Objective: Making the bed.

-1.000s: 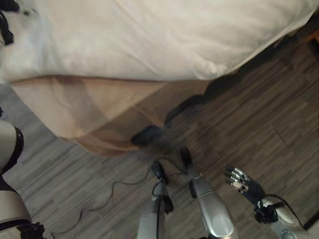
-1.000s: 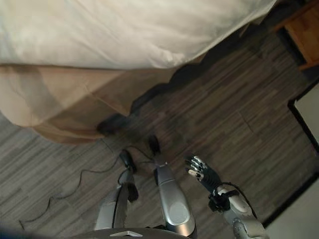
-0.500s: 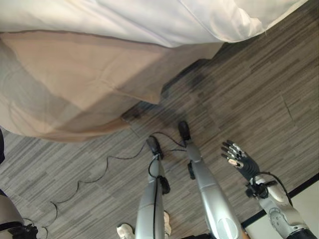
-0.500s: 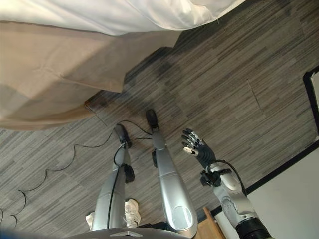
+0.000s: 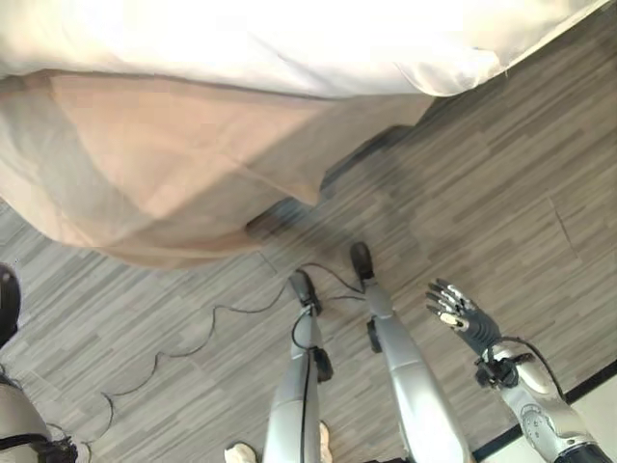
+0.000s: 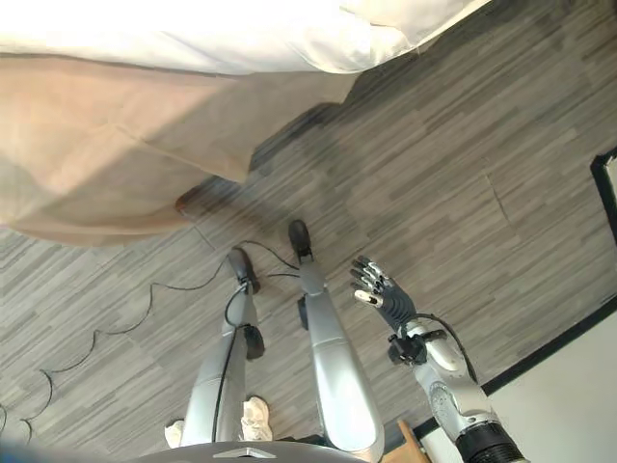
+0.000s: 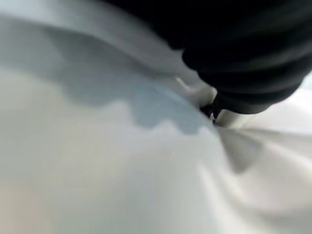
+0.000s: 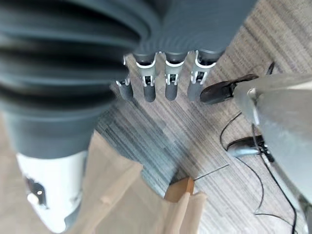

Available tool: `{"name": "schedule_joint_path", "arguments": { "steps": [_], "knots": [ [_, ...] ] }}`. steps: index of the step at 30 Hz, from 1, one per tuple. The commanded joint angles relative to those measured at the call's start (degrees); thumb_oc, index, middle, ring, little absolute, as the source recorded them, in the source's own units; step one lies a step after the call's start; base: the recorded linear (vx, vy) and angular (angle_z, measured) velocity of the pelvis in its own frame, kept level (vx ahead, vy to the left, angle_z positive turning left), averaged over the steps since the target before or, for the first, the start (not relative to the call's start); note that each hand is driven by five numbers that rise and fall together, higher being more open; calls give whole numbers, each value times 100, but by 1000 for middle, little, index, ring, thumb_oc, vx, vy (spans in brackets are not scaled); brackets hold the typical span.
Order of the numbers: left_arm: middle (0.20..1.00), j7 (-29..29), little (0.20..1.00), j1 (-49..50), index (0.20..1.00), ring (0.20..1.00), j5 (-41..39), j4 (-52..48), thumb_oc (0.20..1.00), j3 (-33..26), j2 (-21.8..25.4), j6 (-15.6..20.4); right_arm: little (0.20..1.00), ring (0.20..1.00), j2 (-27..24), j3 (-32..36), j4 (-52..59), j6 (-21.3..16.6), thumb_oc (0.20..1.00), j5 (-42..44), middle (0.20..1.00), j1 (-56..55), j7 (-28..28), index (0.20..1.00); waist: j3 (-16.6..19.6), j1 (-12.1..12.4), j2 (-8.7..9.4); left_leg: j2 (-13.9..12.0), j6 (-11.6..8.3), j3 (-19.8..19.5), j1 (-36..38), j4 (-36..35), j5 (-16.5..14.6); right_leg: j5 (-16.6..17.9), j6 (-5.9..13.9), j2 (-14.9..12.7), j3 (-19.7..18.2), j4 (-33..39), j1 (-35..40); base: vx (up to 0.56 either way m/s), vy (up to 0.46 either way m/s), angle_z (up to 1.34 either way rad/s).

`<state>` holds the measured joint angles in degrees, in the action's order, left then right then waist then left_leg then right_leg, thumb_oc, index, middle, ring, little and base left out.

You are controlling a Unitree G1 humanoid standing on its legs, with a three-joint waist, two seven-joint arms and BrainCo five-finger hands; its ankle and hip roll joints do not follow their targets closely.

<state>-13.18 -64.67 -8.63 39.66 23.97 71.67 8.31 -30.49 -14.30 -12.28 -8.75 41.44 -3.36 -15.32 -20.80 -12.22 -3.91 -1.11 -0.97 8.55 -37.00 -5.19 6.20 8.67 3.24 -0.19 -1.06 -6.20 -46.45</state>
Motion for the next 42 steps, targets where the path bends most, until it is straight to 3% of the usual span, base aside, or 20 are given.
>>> {"name": "schedule_joint_path", "arguments": {
  "steps": [1,2,5,6,7,12,16,19,21,23,28,29,30,32,33,34,35,38,39,42],
  "knots": [
    [200,377,200,1499,200,200,385,-412,200,-261,-238,145,1000,1000,13,95,-99,-246,1000,-92,1000,-335,-27,1000,137,44,94,-407,-473,-114,660,19,-93,246,623,-624,177,1120,1044,0,0,0],
    [200,537,200,3038,200,200,747,-1037,200,-1050,-629,90,1000,1000,90,190,-296,-270,1000,-245,1000,-273,24,1000,129,180,132,-389,-480,-101,868,19,-129,204,606,-632,203,1120,1245,-8,16,6],
    [200,655,200,3916,200,200,861,-1223,200,-1560,-886,51,1000,1000,55,200,-374,-289,1000,-369,1000,-206,66,1000,131,161,142,-382,-476,-88,1010,19,-158,185,602,-630,225,1120,1388,7,25,8],
    [200,775,200,4417,200,200,936,-1070,200,-1704,-1246,36,1000,1000,60,235,-444,-272,1000,-459,1000,-189,104,1000,143,188,173,-374,-467,-53,1150,19,-192,177,595,-631,222,1120,1515,44,72,0],
    [200,1190,200,5685,200,200,1091,-951,200,-1788,-2330,-34,1000,1000,19,425,-542,-244,1000,-604,1000,-219,127,1000,225,280,175,-345,-431,15,1525,19,-284,109,591,-646,238,1120,1881,45,73,-11],
    [200,1492,200,6493,200,200,889,-395,200,-1664,-3391,-56,1000,1000,4,555,-606,-225,1000,-766,1000,-264,172,1000,357,338,145,-332,-377,36,1942,19,-377,13,574,-670,253,1120,2325,66,53,-5],
    [200,1790,200,7091,200,200,1164,1486,200,-1076,-4758,-147,1000,1000,-12,682,-535,-179,1000,-1049,1000,-539,135,1000,778,396,67,-315,-267,-23,2646,19,-503,-209,524,-703,310,1118,3027,129,53,1],
    [200,1872,200,7219,200,200,1012,1912,200,-1055,-5066,-107,1000,1000,54,698,-563,-182,1000,-1112,1000,-651,128,1000,915,427,62,-296,-243,-76,2859,19,-517,-299,510,-693,357,1085,3259,104,0,11],
    [200,1902,200,7273,200,200,906,2069,200,-1070,-5173,-81,1000,1000,99,709,-573,-168,1000,-1196,1000,-789,119,1000,1043,432,89,-294,-232,-98,2998,19,-543,-356,494,-690,387,1080,3431,79,-31,30],
    [1000,2005,1000,7372,1000,1000,715,1971,1000,-1014,-5224,-30,1000,1000,104,715,-586,-148,1000,-1270,1000,-906,102,1000,1158,450,100,-296,-223,-150,3128,19,-544,-396,483,-679,435,1073,3593,67,-36,37],
    [1000,2410,1000,7600,1000,1000,610,73,1000,-539,-4610,-51,1000,1000,-18,683,-566,-45,1000,-1467,1000,-1067,31,1000,1449,450,89,-314,-218,-185,3380,19,-558,-465,473,-654,510,1059,3917,69,-31,3],
    [1000,3139,1000,7662,1000,1000,623,-2041,1000,-298,-3560,-239,1000,1000,-82,669,-741,57,1000,-1650,1000,-995,-12,1000,1615,447,57,-330,-216,-191,3586,19,-636,-543,488,-649,537,1024,4118,39,-19,2],
    [1000,3155,1000,7686,1000,1000,611,-2092,1000,-320,-3529,-272,1000,1000,-69,664,-741,56,1000,-1651,1000,-992,-14,1000,1617,448,76,-325,-215,-188,3570,19,-610,-521,485,-654,533,1025,4102,62,-32,3],
    [1000,3562,1000,7648,1000,1000,-364,-3245,1000,-458,-2888,-476,1000,1000,-150,617,-823,130,1000,-1725,1000,-921,-112,1000,1756,446,57,-315,-206,-187,3677,19,-619,-559,485,-660,527,958,4185,10,-16,-2],
    [1000,4002,1000,7799,1000,1000,-2334,-4132,1000,-821,-2113,-538,1000,1000,-189,552,-867,121,1000,-1645,1000,-933,-241,1000,1858,441,63,-294,-209,-205,3765,19,-610,-587,497,-677,529,897,4262,8,-18,-9],
    [1000,4001,1000,7820,1000,1000,-2377,-4168,1000,-841,-2075,-560,1000,1000,-175,548,-872,117,1000,-1643,1000,-932,-244,1000,1853,440,78,-294,-209,-207,3773,19,-613,-591,498,-677,531,895,4270,0,-13,-9],
    [1000,4216,1000,7753,1000,1000,-3344,-4447,1000,-922,-1813,-606,1000,1000,-231,479,-841,88,1000,-1553,1000,-963,-332,1000,1893,423,88,-289,-217,-219,3823,19,-606,-595,506,-694,532,868,4308,4,-2,-6],
    [1000,4160,1000,7666,1000,1000,-4354,-4701,1000,-1353,-1741,-443,1000,1000,-211,360,-936,-6,1000,-1464,1000,-993,-423,1000,1959,431,119,-271,-218,-277,3902,19,-601,-625,512,-712,559,818,4394,0,0,0],
    [1000,3923,1000,7623,1000,1000,-4702,-4885,1000,-1944,-1970,-137,1000,1000,-84,321,-969,-87,1000,-1495,1000,-1105,-466,1000,2002,475,168,-275,-232,-302,3992,19,-615,-661,512,-734,589,799,4497,22,-14,6],
    [1000,3578,1000,7337,1000,1000,-4793,-4372,1000,-2230,-2736,243,1000,1000,40,221,-926,-142,1000,-1525,1000,-1228,-537,1000,2054,470,279,-262,-243,-318,4047,19,-621,-686,519,-767,619,802,4592,21,-3,11]
  ]
}}
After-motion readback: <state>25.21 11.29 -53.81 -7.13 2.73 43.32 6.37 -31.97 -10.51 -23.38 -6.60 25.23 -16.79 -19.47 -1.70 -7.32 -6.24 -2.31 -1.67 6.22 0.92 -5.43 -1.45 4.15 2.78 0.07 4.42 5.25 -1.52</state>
